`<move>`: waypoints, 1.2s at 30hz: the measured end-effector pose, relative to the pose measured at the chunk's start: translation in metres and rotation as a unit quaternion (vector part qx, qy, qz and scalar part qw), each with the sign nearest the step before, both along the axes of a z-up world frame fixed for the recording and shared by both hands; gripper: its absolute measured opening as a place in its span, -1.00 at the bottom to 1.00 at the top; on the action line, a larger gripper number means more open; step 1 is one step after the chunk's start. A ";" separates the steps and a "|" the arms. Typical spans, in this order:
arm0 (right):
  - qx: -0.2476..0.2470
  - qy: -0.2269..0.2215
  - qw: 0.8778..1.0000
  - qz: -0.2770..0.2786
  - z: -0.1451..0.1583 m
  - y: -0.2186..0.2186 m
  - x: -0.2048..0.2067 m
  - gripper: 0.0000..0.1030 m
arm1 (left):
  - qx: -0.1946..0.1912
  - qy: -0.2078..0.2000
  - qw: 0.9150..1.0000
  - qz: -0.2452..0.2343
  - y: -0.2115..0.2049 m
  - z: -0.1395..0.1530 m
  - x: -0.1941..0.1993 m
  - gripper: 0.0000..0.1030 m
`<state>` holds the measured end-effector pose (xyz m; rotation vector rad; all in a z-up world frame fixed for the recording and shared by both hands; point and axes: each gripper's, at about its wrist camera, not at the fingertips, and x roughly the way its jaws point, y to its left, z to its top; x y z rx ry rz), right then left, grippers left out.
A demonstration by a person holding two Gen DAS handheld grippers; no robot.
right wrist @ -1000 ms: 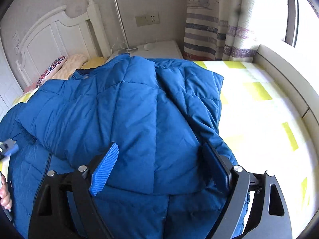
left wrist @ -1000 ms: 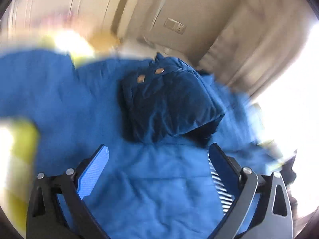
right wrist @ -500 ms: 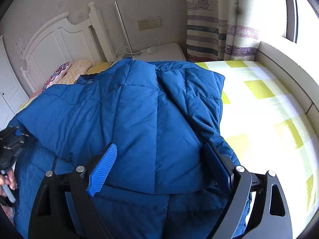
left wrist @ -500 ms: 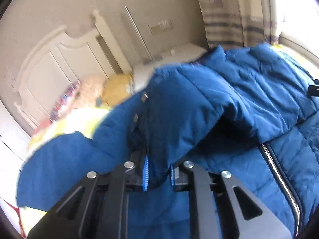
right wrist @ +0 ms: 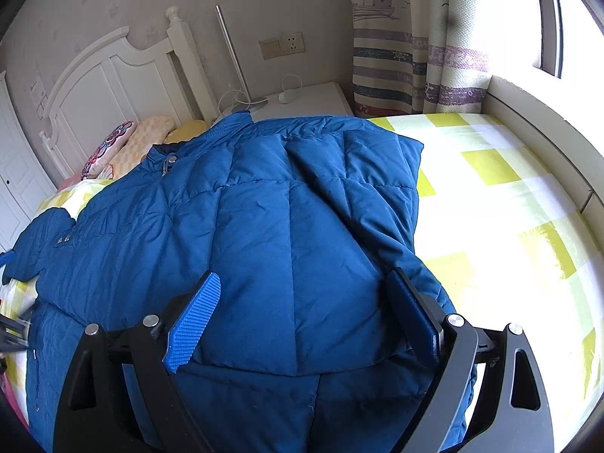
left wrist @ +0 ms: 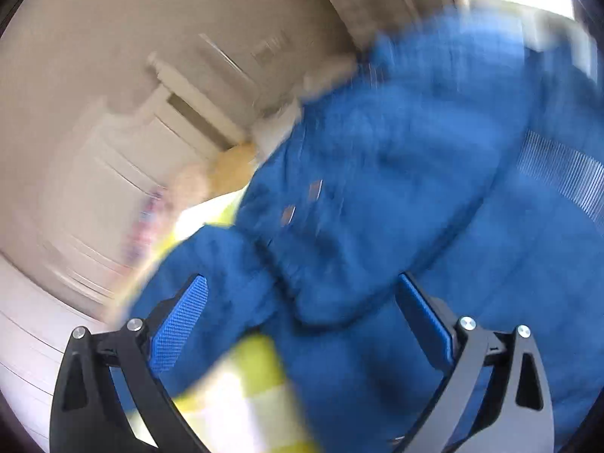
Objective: Fold large clothes
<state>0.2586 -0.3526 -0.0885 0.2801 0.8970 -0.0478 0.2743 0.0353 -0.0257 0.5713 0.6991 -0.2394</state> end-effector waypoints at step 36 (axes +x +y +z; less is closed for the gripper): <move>-0.105 0.046 0.991 0.063 0.014 0.075 0.108 0.71 | -0.149 0.102 0.979 0.093 -0.037 -0.060 0.076 0.96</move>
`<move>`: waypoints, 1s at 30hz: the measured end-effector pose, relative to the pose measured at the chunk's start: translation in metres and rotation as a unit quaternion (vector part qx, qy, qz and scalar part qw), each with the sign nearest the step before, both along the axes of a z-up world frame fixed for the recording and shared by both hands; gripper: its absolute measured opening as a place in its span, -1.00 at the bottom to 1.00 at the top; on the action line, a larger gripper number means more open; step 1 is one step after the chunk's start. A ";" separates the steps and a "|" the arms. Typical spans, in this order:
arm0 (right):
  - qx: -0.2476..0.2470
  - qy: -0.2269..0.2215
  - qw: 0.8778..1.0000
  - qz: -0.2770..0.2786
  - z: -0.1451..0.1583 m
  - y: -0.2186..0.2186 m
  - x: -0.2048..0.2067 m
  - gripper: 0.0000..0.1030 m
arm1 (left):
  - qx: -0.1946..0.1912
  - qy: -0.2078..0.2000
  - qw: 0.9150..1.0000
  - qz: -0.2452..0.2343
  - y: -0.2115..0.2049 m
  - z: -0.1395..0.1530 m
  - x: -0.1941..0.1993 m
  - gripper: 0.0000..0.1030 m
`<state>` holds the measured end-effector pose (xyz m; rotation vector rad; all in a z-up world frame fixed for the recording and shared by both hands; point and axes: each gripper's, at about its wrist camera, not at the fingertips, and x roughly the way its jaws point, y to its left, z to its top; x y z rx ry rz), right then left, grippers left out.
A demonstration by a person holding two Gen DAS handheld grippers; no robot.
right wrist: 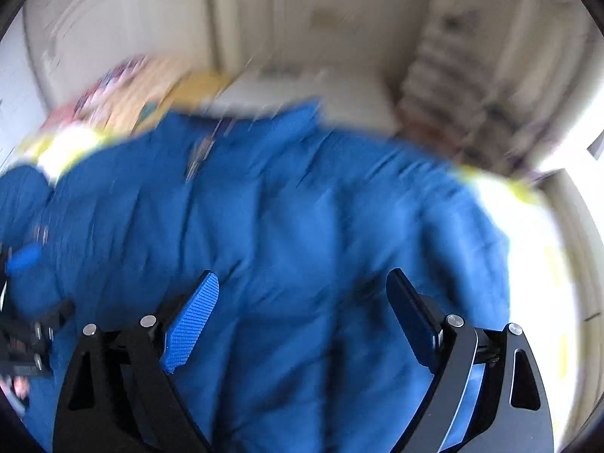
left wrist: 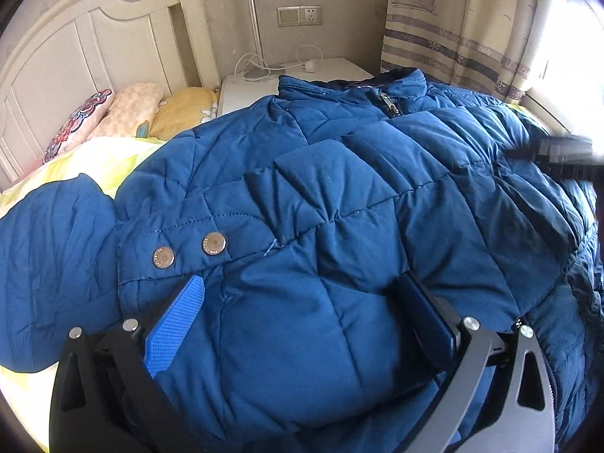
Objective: Fold large clothes
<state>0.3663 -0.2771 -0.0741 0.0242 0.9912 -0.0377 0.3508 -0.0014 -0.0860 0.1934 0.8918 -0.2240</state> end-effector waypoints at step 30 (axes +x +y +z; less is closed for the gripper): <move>-0.009 0.033 0.999 0.036 -0.027 0.035 -0.045 0.88 | -0.093 -0.034 0.995 0.026 0.029 0.017 -0.008 0.95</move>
